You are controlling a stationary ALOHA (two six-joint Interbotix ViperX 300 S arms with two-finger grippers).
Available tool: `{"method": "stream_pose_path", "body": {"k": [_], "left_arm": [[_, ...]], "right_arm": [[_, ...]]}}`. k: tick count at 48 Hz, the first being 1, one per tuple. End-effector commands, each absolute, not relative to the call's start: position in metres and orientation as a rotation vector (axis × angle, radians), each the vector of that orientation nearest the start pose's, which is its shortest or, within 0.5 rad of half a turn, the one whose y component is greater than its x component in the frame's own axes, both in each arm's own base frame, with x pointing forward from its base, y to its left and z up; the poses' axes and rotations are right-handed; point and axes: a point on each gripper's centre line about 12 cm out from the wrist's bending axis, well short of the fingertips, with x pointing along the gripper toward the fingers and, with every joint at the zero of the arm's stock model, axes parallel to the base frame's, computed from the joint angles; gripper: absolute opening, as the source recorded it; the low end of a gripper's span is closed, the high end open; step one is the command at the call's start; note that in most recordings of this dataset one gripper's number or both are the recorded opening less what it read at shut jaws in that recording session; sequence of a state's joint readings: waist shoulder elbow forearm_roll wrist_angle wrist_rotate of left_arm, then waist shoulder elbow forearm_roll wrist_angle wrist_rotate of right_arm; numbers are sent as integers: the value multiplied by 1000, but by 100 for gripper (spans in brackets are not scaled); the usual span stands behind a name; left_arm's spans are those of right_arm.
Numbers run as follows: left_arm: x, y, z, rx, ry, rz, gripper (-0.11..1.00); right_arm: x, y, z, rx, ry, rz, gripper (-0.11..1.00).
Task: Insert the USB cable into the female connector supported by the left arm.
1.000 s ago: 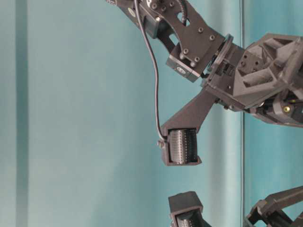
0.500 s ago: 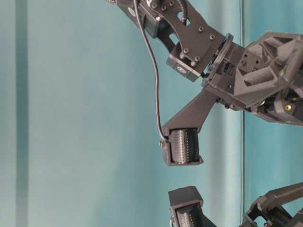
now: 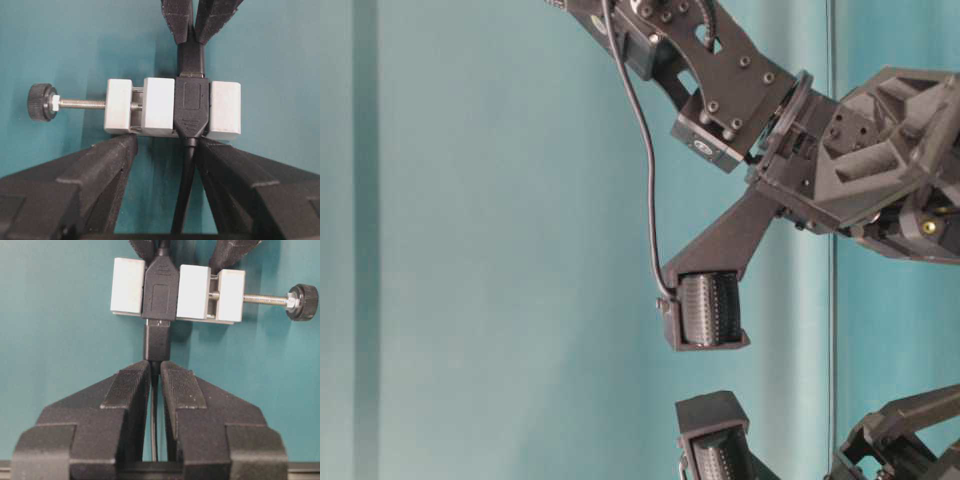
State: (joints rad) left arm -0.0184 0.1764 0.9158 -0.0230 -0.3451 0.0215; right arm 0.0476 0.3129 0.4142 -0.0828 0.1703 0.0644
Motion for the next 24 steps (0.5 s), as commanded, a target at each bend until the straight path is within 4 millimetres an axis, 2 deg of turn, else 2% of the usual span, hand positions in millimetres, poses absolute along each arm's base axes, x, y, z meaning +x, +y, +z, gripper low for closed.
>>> {"method": "stream_pose_path", "body": {"k": [1,10,15,21,24], "left_arm": [[356,-9,74,4,700,-17,68],[325,-9,78,-3,718,-16,69],[313,-9,85,-14,709,-12,69],[307,-9,92,-19,697,-12,70],[306,-10,95,-22,689,-12,71]], "right_arm": [[461,21,131,-44,784,44,10],[441,21,124,-42,853,41,10],[432,21,132,-38,836,41,10],[429,18,141,-18,800,31,10],[429,18,141,-4,800,24,20]]}}
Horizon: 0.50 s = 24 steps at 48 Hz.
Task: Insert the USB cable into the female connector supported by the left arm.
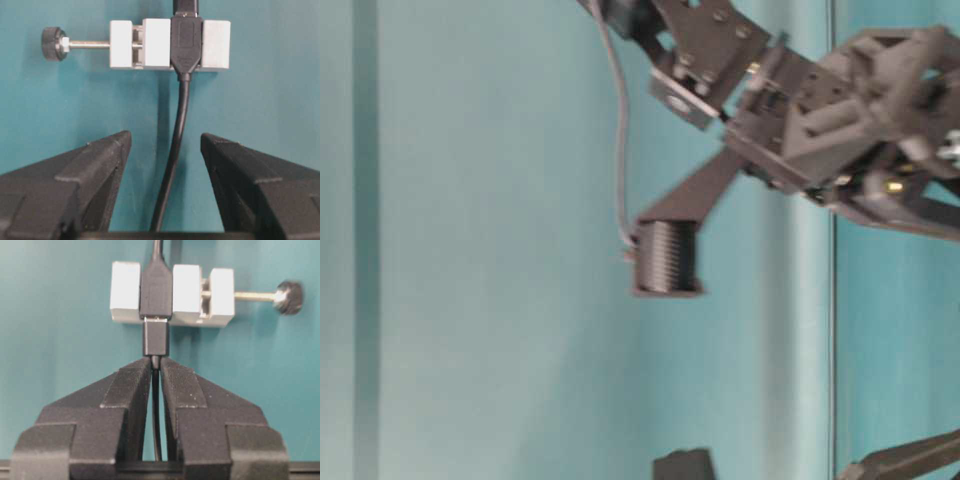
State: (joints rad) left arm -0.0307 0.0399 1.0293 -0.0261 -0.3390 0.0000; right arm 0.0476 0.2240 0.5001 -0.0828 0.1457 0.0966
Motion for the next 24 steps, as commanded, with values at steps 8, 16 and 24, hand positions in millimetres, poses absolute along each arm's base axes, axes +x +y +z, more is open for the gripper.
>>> {"method": "stream_pose_path", "body": {"k": [8,16,24], "left_arm": [[297,-10,100,-28,692,-11,71],[271,-9,110,-43,692,-6,71],[240,-7,138,-65,562,-1,71]], "right_arm": [[426,17,139,28,819,8,68],[408,17,140,37,877,-4,72],[379,15,152,44,843,-3,72]]}}
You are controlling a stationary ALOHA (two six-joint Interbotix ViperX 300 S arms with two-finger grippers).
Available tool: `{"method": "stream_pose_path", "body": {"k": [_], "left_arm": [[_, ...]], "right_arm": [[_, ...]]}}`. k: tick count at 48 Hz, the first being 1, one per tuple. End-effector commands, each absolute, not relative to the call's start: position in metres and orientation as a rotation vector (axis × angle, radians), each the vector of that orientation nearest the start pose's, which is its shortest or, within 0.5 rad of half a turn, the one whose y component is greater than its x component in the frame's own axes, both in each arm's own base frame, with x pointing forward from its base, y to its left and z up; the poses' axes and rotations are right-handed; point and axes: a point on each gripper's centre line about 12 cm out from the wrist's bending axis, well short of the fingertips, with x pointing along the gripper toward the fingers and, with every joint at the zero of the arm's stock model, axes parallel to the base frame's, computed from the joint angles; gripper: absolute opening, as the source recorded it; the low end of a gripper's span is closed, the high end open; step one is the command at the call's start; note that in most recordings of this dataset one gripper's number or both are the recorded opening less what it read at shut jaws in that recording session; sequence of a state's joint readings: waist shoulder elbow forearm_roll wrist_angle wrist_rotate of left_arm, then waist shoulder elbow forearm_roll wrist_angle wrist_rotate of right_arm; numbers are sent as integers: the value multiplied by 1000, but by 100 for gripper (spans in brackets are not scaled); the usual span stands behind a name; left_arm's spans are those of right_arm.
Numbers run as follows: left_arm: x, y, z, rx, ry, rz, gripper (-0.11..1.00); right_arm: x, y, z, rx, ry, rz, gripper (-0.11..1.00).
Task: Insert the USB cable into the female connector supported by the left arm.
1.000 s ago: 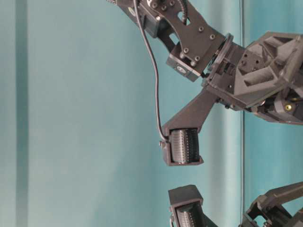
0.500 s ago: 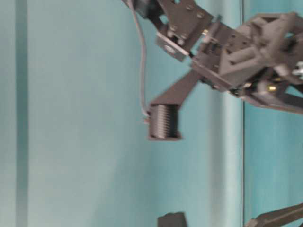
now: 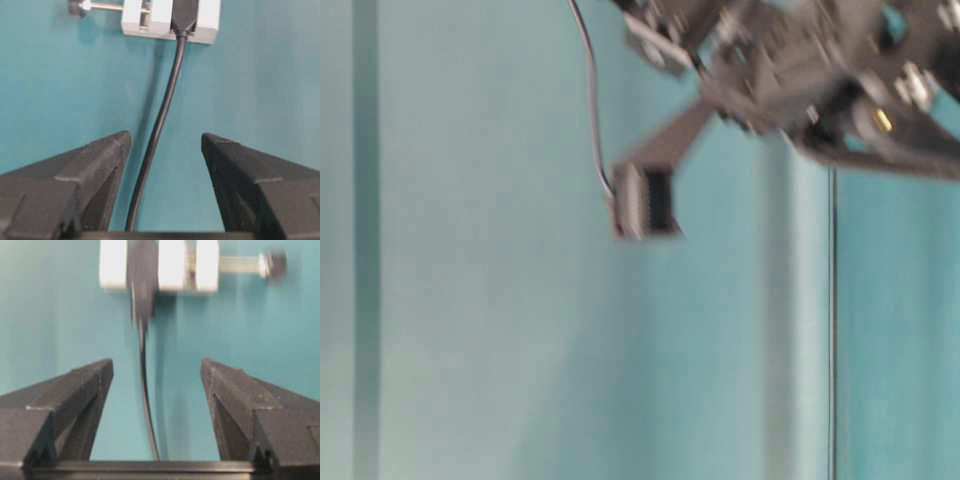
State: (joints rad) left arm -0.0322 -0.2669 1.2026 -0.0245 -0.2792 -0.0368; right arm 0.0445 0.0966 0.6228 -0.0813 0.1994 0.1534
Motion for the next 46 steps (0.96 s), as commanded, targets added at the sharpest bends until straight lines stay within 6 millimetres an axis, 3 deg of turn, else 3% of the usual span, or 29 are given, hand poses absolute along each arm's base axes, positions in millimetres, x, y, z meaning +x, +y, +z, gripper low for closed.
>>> {"method": "stream_pose_path", "body": {"k": [1,14,22,32,46], "left_arm": [[237,-6,142,-65,544,0,71],[209,-6,160,-34,413,-15,71],[196,-5,183,-6,269,-22,71],[171,-5,195,63,157,-30,70],[154,-4,202,-1,86,-27,70]], "right_arm": [[375,15,152,45,834,-2,72],[344,13,183,83,557,18,71],[319,15,201,88,360,48,71],[287,16,202,76,216,71,71],[247,13,193,81,213,68,71]]}}
